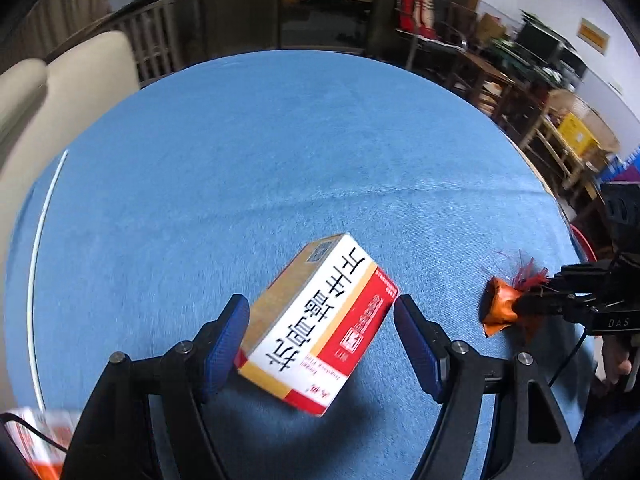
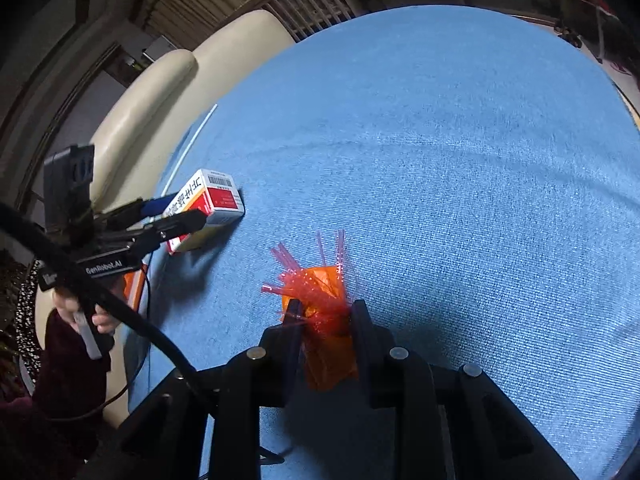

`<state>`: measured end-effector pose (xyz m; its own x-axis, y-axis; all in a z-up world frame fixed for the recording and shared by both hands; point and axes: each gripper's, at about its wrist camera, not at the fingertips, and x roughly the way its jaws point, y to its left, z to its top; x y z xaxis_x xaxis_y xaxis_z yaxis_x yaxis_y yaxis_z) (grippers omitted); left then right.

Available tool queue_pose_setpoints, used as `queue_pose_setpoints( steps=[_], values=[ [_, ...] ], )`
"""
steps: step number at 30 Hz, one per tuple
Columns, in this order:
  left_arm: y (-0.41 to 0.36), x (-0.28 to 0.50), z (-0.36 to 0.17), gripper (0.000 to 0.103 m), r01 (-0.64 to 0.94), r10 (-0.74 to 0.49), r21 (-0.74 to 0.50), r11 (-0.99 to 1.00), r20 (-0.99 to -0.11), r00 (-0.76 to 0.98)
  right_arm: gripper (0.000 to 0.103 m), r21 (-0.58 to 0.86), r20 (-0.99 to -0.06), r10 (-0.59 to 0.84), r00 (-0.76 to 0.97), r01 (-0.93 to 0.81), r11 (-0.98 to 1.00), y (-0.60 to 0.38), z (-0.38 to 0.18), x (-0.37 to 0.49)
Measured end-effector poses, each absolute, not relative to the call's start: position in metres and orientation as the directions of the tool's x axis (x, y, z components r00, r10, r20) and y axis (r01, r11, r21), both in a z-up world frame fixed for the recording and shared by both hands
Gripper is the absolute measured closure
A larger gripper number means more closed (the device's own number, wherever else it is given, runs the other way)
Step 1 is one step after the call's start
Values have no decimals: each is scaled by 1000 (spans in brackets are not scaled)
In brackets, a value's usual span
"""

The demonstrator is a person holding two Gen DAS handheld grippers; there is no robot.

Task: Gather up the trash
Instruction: 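Grasp the white-and-red medicine box with the left tool while the right tool holds the orange bag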

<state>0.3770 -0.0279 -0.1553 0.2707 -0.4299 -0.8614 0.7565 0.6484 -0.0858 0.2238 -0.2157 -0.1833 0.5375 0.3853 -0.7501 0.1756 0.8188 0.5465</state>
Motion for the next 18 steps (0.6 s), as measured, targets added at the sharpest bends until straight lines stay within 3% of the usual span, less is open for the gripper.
queue_pose_setpoints(
  steps=[14,18],
  values=[
    [-23,370,-169,27,641,-277,-12,767,-908,313,75,619,-674,495,548,52,784,-233,-192,222],
    [-30,365,-168,52,598,-255,-7,802,-909,331,75,624,-660,526,536,1,781,-239,-192,220]
  ],
)
